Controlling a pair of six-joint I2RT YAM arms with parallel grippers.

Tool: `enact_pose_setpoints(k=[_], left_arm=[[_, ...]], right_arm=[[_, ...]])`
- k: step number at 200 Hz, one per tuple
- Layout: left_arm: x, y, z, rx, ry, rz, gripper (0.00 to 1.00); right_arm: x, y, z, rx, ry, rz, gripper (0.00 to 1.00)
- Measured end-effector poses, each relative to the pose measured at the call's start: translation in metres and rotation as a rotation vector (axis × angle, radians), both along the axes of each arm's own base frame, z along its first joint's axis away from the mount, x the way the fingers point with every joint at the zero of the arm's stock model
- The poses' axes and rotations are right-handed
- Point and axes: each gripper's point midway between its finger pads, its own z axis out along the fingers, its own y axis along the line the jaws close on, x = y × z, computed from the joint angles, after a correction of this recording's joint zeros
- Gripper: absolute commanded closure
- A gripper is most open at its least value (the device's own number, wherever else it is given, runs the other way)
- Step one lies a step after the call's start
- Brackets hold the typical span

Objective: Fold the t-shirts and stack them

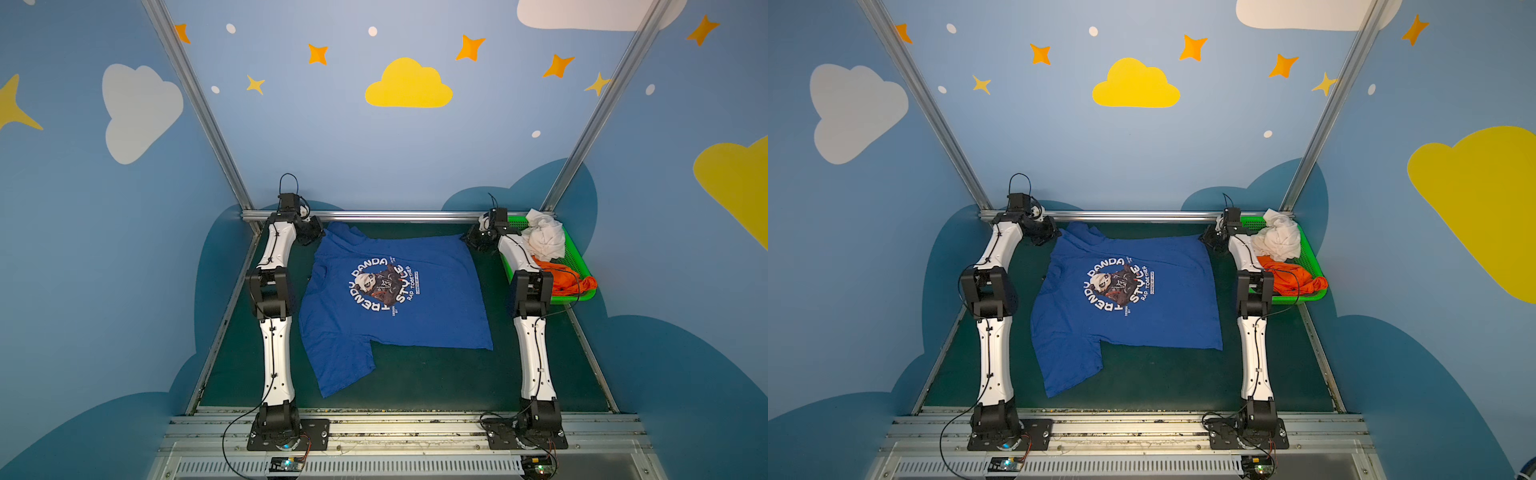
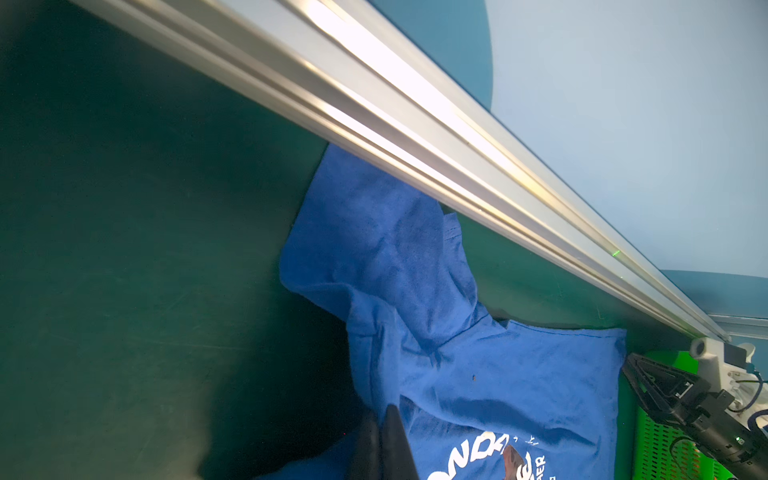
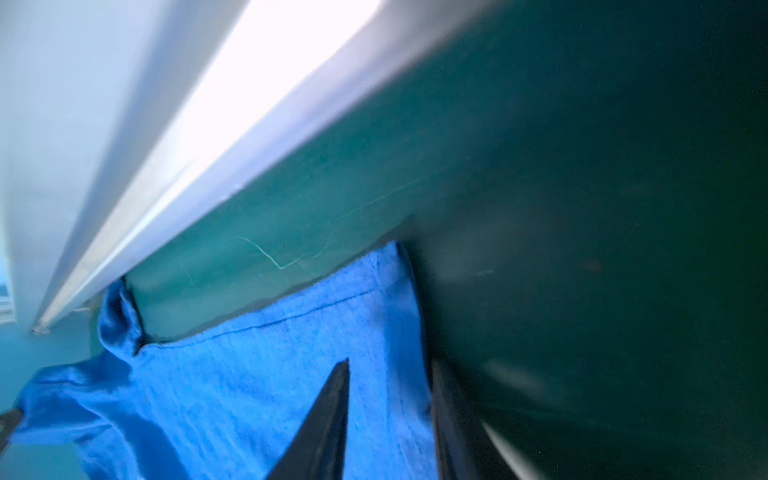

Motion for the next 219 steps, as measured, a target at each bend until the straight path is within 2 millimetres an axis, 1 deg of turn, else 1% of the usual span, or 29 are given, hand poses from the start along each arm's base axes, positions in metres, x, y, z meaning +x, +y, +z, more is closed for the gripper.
enact_pose_setpoints(k=[13,38,57,67,110,143,160,190,203,219], left_arm=[[0.0,0.0,0.0,0.002,0.0,-0.002,0.95],[-0.001,0.0,-0.001,0.003,0.002,-0.004,0.95],[-0.001,0.0,-0.001,0.003,0.003,-0.005,0.95],[-0.001,0.0,-0.001,0.004,0.003,-0.005,0.95],[-0.001,0.0,-0.001,0.003,0.003,-0.005,0.95],[0.0,0.0,0.002,0.004,-0.004,-0.004,0.95],[0.0,0.0,0.003,0.004,-0.006,-0.005,0.95],[0.0,0.0,0.002,0.006,-0.005,-0.006,0.95],[-0.001,0.0,0.0,0.007,-0.001,-0.009,0.95],[-0.004,0.0,-0.008,0.01,0.017,-0.013,0.95]], right_arm=[[0.0,0.001,-0.002,0.005,0.003,0.001,0.76],[-0.001,0.003,-0.004,0.015,0.01,0.003,0.88],[-0.002,0.004,-0.005,0.018,0.017,0.001,0.94],[-0.002,0.004,-0.006,0.016,0.019,0.003,1.0],[-0.004,0.003,-0.006,-0.001,0.016,0.02,1.0],[-0.017,0.001,-0.003,-0.032,0.039,0.045,1.0],[-0.025,0.0,0.005,-0.049,0.038,0.061,1.0],[-0.037,-0.002,0.029,-0.083,0.014,0.085,1.0],[-0.041,-0.002,0.039,-0.098,-0.001,0.095,1.0],[-0.047,-0.003,0.048,-0.116,-0.012,0.104,1.0]])
